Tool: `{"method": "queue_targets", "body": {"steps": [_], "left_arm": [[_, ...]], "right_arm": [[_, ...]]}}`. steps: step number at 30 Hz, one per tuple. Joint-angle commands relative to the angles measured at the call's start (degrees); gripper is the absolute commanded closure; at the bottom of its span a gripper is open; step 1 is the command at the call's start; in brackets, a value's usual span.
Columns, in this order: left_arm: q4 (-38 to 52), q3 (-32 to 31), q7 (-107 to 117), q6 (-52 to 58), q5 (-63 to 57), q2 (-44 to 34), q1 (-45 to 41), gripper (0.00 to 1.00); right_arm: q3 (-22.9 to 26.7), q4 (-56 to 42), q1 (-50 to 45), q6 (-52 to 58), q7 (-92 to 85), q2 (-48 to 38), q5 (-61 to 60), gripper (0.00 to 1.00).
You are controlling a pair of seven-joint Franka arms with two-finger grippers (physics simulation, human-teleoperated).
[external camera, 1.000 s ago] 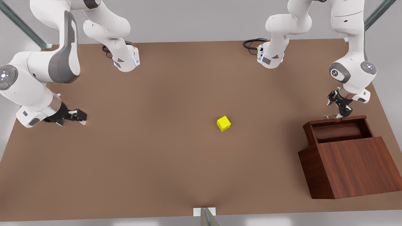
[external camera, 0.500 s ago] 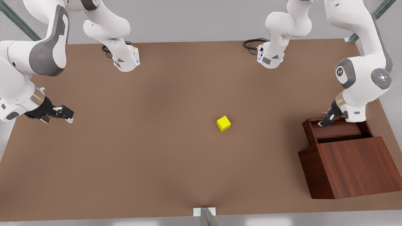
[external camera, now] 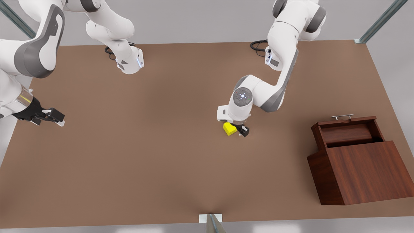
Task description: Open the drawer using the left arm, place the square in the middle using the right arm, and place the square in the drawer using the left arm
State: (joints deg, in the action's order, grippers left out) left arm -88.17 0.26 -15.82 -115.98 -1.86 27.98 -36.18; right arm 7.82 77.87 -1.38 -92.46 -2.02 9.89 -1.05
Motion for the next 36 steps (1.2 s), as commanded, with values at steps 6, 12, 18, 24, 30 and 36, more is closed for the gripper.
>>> {"method": "queue_targets", "body": {"steps": [6,12,18,24,30,36], "left_arm": [[-7.3,-0.2,-5.8,-4.7,-1.0,-0.4,-0.3,0.00],[-14.7,-0.3,-5.7,-11.6,-0.8,-1.0,-1.8,0.00],[-18.8,-0.3,-5.7,-17.4,-0.9,0.3,-2.1,0.00],[-18.9,-0.3,-5.7,-17.9,-0.9,2.3,-2.5,0.00],[-19.6,-0.2,-5.7,-18.8,-1.2,3.0,-2.6,0.00],[-19.6,0.0,-5.7,-19.8,-1.3,3.9,-2.6,0.00]], "right_arm": [[-0.1,0.0,0.0,-0.1,0.2,0.0,0.0,0.00],[0.0,0.0,0.2,-0.1,0.3,0.0,-0.7,0.00],[0.0,0.0,0.1,3.6,-0.1,-0.3,-0.4,0.00],[0.0,-1.7,0.2,4.8,0.3,0.5,0.0,0.00],[-0.1,-1.7,-0.4,4.7,0.3,0.9,-0.3,0.00],[-0.1,-1.7,-0.5,4.5,0.3,1.3,-0.7,0.00]]}}
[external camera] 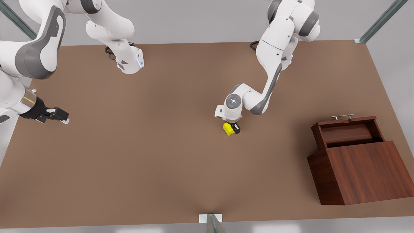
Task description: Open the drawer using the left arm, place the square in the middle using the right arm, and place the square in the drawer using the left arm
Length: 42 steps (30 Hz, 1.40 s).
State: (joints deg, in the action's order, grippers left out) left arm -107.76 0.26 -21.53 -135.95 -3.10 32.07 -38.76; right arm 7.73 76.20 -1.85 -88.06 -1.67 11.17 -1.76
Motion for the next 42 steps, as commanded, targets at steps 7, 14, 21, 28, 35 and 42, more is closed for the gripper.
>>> {"method": "queue_targets", "body": {"steps": [7,14,21,28,35,42], "left_arm": [[0.0,0.2,1.1,-1.5,-1.8,1.3,-0.4,0.00],[0.0,0.4,1.4,-1.9,-2.9,1.9,-0.5,0.00],[0.1,0.6,1.7,-3.1,-2.9,3.0,-0.5,0.21],[0.2,0.6,2.0,-3.5,-2.9,3.4,-0.5,0.28],[0.8,0.7,2.2,-1.0,-2.8,0.9,-0.4,0.29],[4.0,2.5,3.1,19.0,-1.9,-13.8,-0.2,0.28]], "right_arm": [[0.0,-0.1,0.2,0.3,0.0,-0.1,-0.2,0.00],[0.0,-0.2,0.2,0.3,-0.1,-0.1,-0.2,0.00],[0.0,-0.2,0.4,0.2,-0.4,0.0,-0.2,0.00],[0.0,-0.1,0.4,0.0,-0.1,0.0,-0.3,0.00],[0.0,-0.2,0.4,0.0,-0.2,-0.1,-0.3,0.00],[0.0,-0.2,0.2,0.0,-0.2,-0.1,-0.3,0.00]]}}
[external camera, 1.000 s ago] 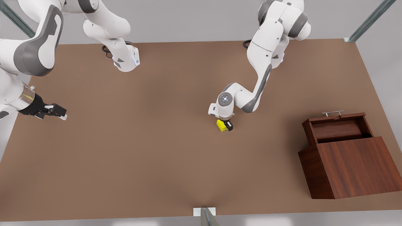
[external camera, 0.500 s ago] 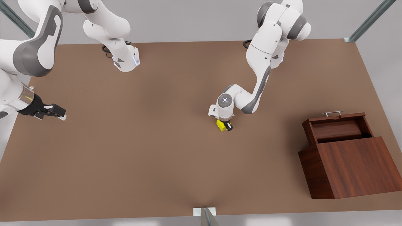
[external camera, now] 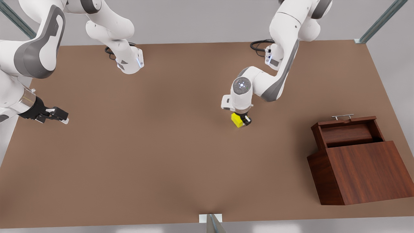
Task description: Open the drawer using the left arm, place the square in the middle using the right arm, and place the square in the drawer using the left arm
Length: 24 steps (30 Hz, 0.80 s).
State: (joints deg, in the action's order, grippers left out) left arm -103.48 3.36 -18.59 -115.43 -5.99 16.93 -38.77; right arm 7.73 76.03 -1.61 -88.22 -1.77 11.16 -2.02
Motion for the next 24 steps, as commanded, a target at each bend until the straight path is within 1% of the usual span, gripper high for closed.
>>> {"method": "queue_targets", "body": {"steps": [1,3,5,9,10,14,16,21,24], "left_arm": [[0.0,0.1,-0.3,0.9,1.2,-0.8,-0.1,0.28],[1.7,2.7,-3.0,4.6,1.8,-2.6,0.0,0.28],[2.1,7.4,-11.1,5.5,3.9,-3.3,0.0,0.28],[1.9,20.4,-34.0,5.6,5.1,-3.6,0.0,0.28],[1.4,24.8,-40.5,5.5,5.2,-3.3,0.1,0.28],[1.3,34.1,-53.4,4.9,5.3,-1.8,0.5,0.28],[1.3,35.8,-56.5,4.5,5.3,-0.9,2.4,0.28],[1.3,35.9,-66.8,1.6,6.6,1.7,10.5,0.28],[1.3,35.9,-70.8,0.0,7.2,3.1,13.2,0.28]], "right_arm": [[0.0,0.0,0.0,0.0,0.0,0.0,0.0,0.00],[0.0,0.1,0.0,0.0,-0.2,0.0,0.0,0.00],[0.0,0.2,0.1,0.0,0.1,0.2,-0.1,0.00],[0.0,0.2,0.2,0.0,0.1,0.2,-0.1,0.00],[0.0,0.2,0.2,-0.1,0.1,0.2,-0.1,0.00],[0.0,0.2,0.2,-0.1,0.1,0.2,-0.1,0.00],[0.0,0.2,0.2,0.0,0.1,0.2,-0.1,0.00],[0.0,0.1,0.2,0.0,0.1,0.0,0.0,0.00],[0.0,0.1,0.2,0.2,0.0,0.0,0.0,0.00]]}}
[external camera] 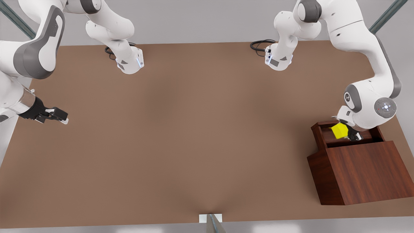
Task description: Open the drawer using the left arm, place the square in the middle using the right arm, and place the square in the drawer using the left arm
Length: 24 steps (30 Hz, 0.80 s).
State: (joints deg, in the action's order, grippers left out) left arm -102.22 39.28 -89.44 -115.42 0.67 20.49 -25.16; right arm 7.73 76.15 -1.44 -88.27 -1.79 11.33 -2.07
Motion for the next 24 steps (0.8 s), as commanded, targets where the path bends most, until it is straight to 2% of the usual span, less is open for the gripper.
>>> {"method": "queue_targets", "body": {"steps": [1,4,5,6,12,14,16,17,19,21,24], "left_arm": [[0.0,0.0,0.0,0.0,0.6,0.1,0.1,0.28],[0.1,0.0,-1.4,-1.4,1.6,1.3,1.0,0.28],[0.1,0.0,-2.1,-1.7,1.6,1.4,1.2,0.24],[0.1,0.0,-2.4,-1.9,1.7,1.5,1.3,0.00],[0.3,0.3,0.9,-1.1,4.3,1.4,1.2,0.00],[1.3,-0.6,23.3,2.7,5.5,-1.8,0.4,0.00],[8.7,-1.0,45.2,11.2,5.5,-1.1,-1.7,0.00],[11.7,-2.8,56.6,12.3,5.5,-0.5,-3.0,0.00],[17.0,-19.3,79.0,12.8,1.5,-2.2,5.0,0.00],[19.5,-32.5,90.5,12.8,0.7,-4.0,14.2,0.00],[19.4,-39.0,91.6,13.6,-0.8,-6.9,18.0,0.00]], "right_arm": [[0.0,0.0,-0.1,-0.1,0.0,0.0,0.0,0.00],[0.0,0.1,0.0,0.0,0.0,0.0,0.0,0.00],[0.0,0.1,0.1,0.0,0.0,0.1,0.0,0.00],[0.0,0.1,0.0,-0.1,0.0,0.1,0.0,0.00],[0.0,0.1,0.0,-0.1,0.0,0.1,0.0,0.00],[0.0,0.0,0.0,-0.1,0.1,0.1,0.0,0.00],[0.0,0.0,0.0,-0.1,0.1,0.1,0.0,0.00],[0.0,0.0,0.0,-0.1,0.1,0.0,0.0,0.00],[0.0,0.0,-0.1,-0.1,0.1,0.0,0.0,0.00],[0.0,-0.1,-0.1,-0.1,0.1,0.0,0.0,0.00],[0.0,0.0,0.0,-0.1,0.1,0.1,0.0,0.00]]}}
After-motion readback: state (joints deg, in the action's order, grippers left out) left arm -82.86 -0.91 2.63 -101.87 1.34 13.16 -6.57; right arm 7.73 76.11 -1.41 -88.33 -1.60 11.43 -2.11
